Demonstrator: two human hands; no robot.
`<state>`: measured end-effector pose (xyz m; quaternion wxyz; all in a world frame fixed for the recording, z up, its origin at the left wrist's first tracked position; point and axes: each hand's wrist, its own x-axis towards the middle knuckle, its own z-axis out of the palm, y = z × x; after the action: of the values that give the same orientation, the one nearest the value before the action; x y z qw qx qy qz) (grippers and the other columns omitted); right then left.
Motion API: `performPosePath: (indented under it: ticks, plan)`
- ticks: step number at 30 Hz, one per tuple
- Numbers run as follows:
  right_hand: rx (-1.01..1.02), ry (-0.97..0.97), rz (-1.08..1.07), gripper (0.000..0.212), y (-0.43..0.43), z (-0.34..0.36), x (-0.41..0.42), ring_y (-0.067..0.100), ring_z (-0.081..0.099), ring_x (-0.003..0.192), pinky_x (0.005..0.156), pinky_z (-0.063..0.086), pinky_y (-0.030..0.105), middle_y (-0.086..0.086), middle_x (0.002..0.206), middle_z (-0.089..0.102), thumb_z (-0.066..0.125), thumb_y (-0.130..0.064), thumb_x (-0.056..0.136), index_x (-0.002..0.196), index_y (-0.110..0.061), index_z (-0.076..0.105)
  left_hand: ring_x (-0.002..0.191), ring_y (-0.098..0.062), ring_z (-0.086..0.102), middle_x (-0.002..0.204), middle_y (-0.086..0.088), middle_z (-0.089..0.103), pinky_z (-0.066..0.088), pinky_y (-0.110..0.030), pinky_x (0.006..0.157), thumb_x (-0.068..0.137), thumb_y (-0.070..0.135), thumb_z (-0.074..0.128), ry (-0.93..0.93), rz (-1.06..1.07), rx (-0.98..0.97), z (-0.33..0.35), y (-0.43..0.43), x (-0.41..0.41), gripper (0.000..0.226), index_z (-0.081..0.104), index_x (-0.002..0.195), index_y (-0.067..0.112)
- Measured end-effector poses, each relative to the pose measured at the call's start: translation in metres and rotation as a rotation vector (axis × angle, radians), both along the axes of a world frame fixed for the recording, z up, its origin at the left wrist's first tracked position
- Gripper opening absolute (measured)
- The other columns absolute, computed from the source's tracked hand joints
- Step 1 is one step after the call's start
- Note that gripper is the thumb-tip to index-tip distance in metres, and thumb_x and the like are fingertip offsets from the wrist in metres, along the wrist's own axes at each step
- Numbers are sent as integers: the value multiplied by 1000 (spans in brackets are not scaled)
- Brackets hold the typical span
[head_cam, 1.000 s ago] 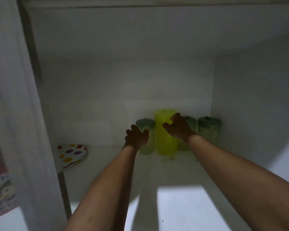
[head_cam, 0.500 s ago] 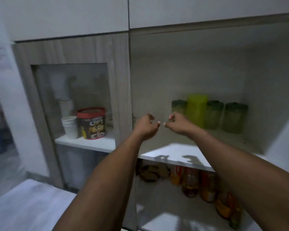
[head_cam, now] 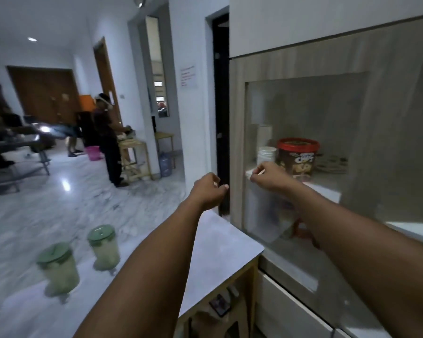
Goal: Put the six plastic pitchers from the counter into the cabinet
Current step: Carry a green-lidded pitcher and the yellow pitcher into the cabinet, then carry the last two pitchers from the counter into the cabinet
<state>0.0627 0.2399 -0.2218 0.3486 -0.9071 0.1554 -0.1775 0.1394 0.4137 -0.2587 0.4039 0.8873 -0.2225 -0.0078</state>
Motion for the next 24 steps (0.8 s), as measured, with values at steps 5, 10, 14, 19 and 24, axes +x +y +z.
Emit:
performPosePath:
  ticks: [5, 10, 14, 19, 24]
  plan:
    - [135, 75, 245, 15, 149, -42, 88, 21, 55, 69, 58, 45, 31, 6, 77, 61, 67, -25, 85, 78, -15, 58, 121, -30, 57, 137, -14, 58, 46, -34, 93, 96, 41, 60, 72, 269, 67, -32, 181, 60, 49, 53, 134, 11]
    - [177, 250, 464, 19, 269, -94, 149, 24, 44, 68, 59, 37, 34, 13, 78, 50, 66, -27, 87, 84, -14, 52, 123, -31, 54, 139, -15, 55, 40, -29, 86, 95, 36, 60, 203, 490, 113, -79, 323, 83, 49, 52, 136, 10]
    - [168, 376, 535, 28, 329, -137, 197, 24, 34, 62, 51, 28, 30, 10, 69, 38, 64, -30, 87, 73, -15, 45, 126, -32, 52, 141, -16, 54, 42, -32, 92, 95, 34, 61, 283, 616, 138, -115, 391, 92, 50, 51, 136, 8]
    - [171, 495, 540, 46, 370, -192, 252, 20, 26, 50, 45, 25, 26, 2, 60, 26, 65, -30, 87, 60, -19, 29, 128, -34, 52, 144, -17, 51, 43, -32, 90, 94, 33, 59, 440, 723, 230, -159, 437, 120, 56, 45, 141, 6]
    - [206, 608, 485, 34, 386, -251, 319, 16, 34, 56, 48, 27, 26, 0, 66, 36, 64, -33, 88, 69, -17, 41, 122, -33, 56, 138, -15, 56, 48, -34, 85, 87, 48, 66, 577, 807, 275, -206, 449, 179, 67, 49, 136, 6]
